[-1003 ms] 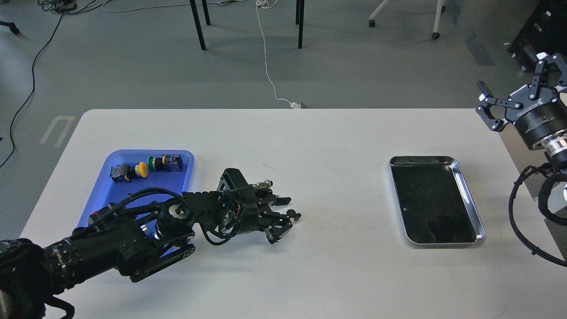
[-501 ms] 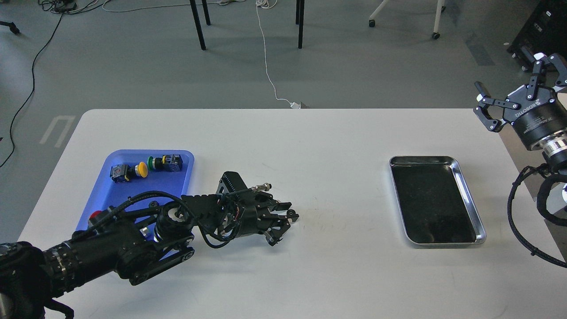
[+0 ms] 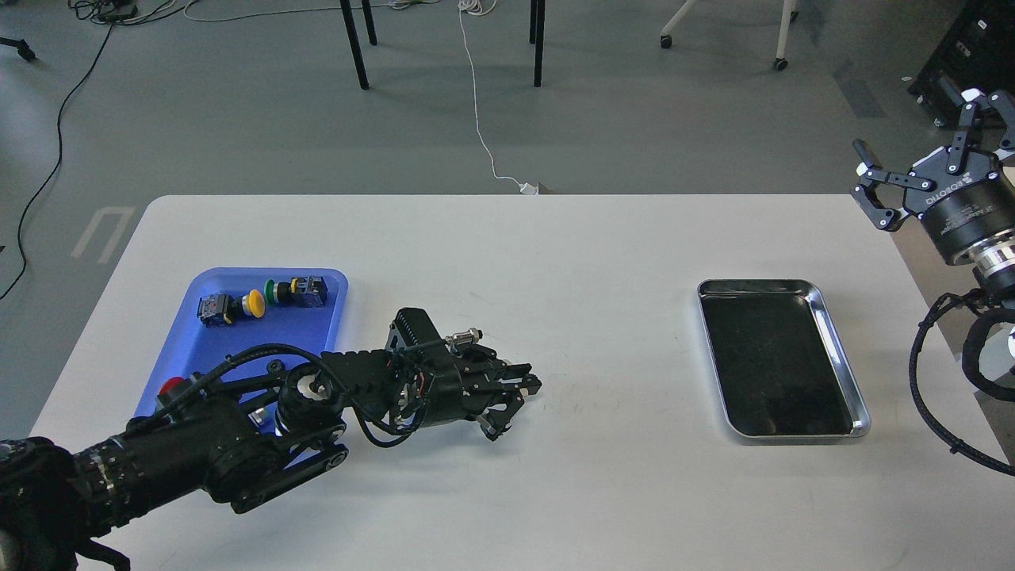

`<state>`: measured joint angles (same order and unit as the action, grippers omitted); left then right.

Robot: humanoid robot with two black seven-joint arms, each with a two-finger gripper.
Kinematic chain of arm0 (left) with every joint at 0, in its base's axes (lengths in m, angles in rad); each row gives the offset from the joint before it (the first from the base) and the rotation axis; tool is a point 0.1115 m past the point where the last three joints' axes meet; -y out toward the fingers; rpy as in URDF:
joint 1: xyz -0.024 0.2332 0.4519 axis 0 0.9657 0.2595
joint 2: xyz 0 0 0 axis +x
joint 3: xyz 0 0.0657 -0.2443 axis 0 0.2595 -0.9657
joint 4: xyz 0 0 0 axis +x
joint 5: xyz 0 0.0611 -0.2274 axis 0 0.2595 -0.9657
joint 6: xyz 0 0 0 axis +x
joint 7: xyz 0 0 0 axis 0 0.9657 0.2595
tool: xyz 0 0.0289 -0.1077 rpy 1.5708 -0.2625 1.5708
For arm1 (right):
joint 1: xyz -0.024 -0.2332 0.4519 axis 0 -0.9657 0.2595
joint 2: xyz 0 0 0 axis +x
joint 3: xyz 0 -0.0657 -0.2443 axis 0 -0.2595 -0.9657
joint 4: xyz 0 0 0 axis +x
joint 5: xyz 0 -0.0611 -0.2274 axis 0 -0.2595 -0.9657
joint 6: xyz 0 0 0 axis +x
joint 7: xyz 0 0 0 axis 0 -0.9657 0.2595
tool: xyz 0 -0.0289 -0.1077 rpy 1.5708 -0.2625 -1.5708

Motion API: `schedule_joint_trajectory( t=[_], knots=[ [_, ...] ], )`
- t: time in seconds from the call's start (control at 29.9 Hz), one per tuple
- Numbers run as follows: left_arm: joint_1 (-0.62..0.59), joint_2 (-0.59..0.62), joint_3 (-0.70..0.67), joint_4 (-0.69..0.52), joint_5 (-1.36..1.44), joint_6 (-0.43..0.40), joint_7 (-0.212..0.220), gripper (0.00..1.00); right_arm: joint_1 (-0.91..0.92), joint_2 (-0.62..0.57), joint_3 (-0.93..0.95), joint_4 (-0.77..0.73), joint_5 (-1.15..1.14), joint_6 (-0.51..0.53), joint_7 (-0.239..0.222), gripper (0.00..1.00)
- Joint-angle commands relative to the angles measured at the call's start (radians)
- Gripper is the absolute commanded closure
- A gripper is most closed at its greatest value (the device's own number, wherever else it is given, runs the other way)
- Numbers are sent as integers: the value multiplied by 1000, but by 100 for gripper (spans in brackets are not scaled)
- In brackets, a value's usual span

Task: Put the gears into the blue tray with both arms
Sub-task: 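Lower the gear into the blue tray and open the left gripper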

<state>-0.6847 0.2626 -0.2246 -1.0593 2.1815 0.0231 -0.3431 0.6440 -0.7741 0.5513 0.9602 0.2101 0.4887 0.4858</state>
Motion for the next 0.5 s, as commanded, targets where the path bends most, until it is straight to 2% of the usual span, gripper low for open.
schedule_joint_trajectory(
  t=[0.0, 0.13, 0.3, 0.47],
  knots=[
    [-3, 79, -77, -86, 0, 0, 4, 83, 0, -2, 18, 0, 0, 0, -1, 4],
    [0, 246, -117, -148, -25, 3, -2, 83, -1, -31, 19, 2, 0, 0, -1, 4],
    [7, 455, -104, -139, -179, 41, -36, 82, -1, -34, 21, 3, 0, 0, -1, 4],
    [80, 619, -99, -133, -305, 60, -57, 83, -1, -34, 21, 3, 0, 0, -1, 4]
  ],
)
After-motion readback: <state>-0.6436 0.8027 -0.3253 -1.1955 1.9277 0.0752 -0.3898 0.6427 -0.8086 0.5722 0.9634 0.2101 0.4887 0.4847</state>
